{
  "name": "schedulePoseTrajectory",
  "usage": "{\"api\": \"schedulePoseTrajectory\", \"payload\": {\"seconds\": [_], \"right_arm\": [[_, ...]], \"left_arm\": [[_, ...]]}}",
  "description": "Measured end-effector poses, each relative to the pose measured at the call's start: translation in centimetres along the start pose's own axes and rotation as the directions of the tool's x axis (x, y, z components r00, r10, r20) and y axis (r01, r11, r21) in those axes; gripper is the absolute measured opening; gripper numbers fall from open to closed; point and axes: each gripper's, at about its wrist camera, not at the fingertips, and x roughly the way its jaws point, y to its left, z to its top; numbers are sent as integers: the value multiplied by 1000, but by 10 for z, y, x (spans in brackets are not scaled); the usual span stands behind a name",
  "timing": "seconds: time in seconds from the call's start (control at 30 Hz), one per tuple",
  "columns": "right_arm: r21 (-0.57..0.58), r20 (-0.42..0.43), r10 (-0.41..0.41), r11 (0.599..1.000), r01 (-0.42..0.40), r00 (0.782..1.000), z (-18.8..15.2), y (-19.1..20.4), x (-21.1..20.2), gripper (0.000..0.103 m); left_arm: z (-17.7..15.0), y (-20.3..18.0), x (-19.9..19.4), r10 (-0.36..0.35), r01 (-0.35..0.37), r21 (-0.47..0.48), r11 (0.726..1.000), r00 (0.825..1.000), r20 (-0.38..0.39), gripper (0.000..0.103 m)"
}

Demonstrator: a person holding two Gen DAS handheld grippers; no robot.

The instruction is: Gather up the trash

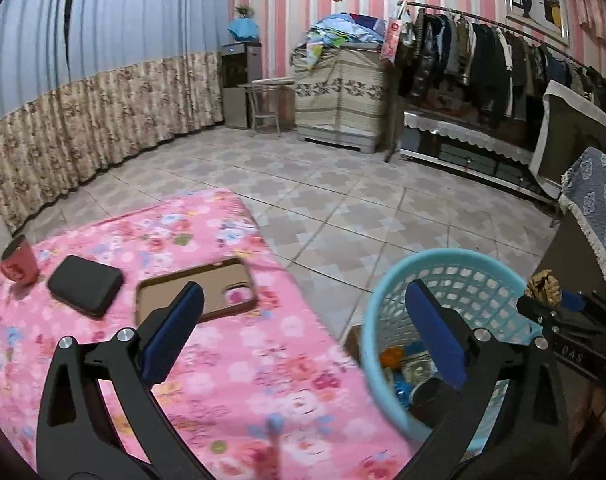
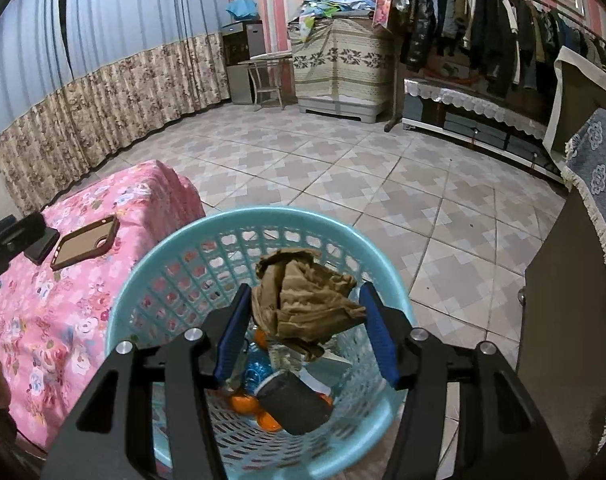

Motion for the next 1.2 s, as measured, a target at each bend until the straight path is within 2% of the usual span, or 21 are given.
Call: {"api": "schedulePoseTrajectory", "payload": {"seconds": [0.03,0.1,0.2,0.4,0.5,0.67,0.8,0.97,1.13,1.2], "right_arm": [[-2,5,-2,1000,2,1000,1,3,1,71],[3,23,-6,1000,6,1000,2,7,-2,84],[-3,39,-8,1000,9,999,5,16,-8,92],[-47,87,11,999,-6,996,8,46,-35,94],[-68,123,42,997,-34,991,6,67,-55,99],[-109,186,115,989,-96,976,0,112,-89,99],[-176,214,194,972,-157,958,-16,157,-114,99],[-256,226,278,942,-218,934,-45,207,-133,99],[-283,231,323,925,-254,918,-80,239,-137,99],[-296,224,328,920,-257,918,-90,245,-133,99]], "left_arm": [[-1,5,-4,9,-9,-1,1000,1000,3,97],[0,13,-11,26,-26,-3,1000,1000,10,97],[-4,26,-25,57,-56,-8,998,998,29,98],[-12,58,-66,97,-95,-35,995,993,66,98],[-20,75,-95,124,-120,-45,992,987,99,98],[-41,112,-148,214,-203,-81,976,965,151,98],[-64,150,-180,261,-238,-159,958,954,145,98],[-99,189,-206,353,-325,-202,924,928,120,98],[-136,208,-212,406,-380,-216,899,909,92,98],[-149,211,-210,414,-388,-223,894,907,80,98]]}}
